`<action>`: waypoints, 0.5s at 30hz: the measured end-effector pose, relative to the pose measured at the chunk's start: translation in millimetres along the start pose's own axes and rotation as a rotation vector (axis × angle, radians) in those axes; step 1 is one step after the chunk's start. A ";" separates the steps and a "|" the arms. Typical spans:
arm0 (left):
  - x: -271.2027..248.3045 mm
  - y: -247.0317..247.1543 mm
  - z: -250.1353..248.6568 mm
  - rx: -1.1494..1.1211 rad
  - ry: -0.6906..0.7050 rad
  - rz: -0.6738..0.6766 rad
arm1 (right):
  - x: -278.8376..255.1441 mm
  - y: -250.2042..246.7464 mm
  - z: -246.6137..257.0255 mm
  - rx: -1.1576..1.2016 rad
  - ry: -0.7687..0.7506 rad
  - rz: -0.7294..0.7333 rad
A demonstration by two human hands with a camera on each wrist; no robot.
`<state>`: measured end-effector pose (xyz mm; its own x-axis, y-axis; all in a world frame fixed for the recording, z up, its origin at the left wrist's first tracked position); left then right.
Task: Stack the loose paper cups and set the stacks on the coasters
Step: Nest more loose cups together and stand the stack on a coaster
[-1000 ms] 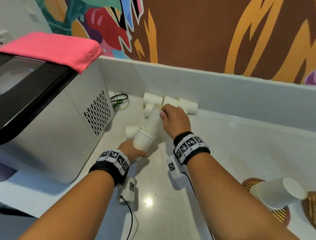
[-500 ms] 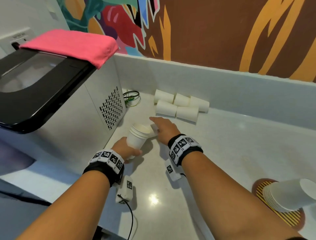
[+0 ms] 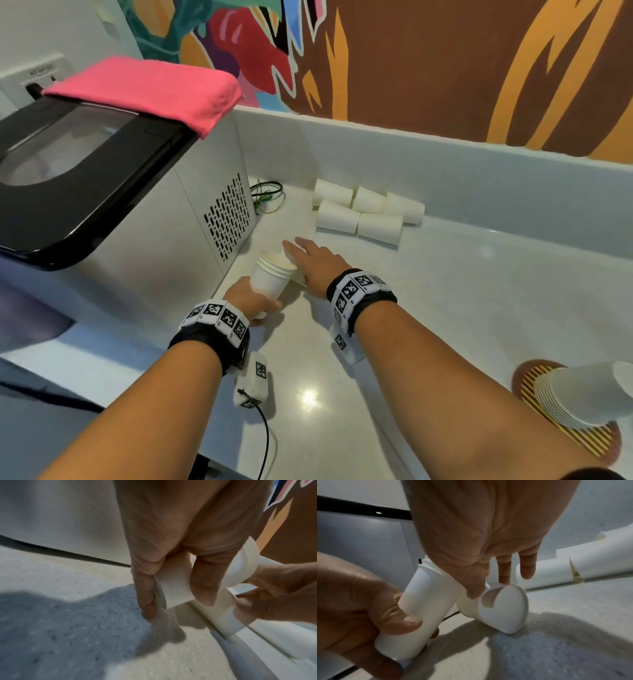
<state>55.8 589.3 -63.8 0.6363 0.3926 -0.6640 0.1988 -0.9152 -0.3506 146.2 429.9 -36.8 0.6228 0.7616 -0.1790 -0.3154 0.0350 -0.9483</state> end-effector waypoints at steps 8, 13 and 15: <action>-1.1 2.6 -7.4 -0.007 0.005 0.017 | -7.5 3.9 -10.8 -0.060 0.156 0.034; 3.4 6.3 -14.3 -0.068 0.022 0.051 | -14.1 -7.4 -24.6 0.010 0.222 0.052; 6.3 7.3 -16.1 -0.085 0.025 0.055 | -11.2 -7.2 -23.3 0.077 0.180 0.040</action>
<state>73.3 583.6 -59.9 0.6659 0.3400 -0.6641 0.2249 -0.9402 -0.2558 158.1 406.1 -34.0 0.7248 0.6353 -0.2665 -0.3919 0.0619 -0.9179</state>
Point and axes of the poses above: each hand's wrist, its own x-axis towards the middle knuckle, its own y-axis out of the palm, z = x × y, the point moved 1 cm from there along x, towards the middle knuckle, and after that the axes turned 6 degrees about -y, right-handed, at the moved point
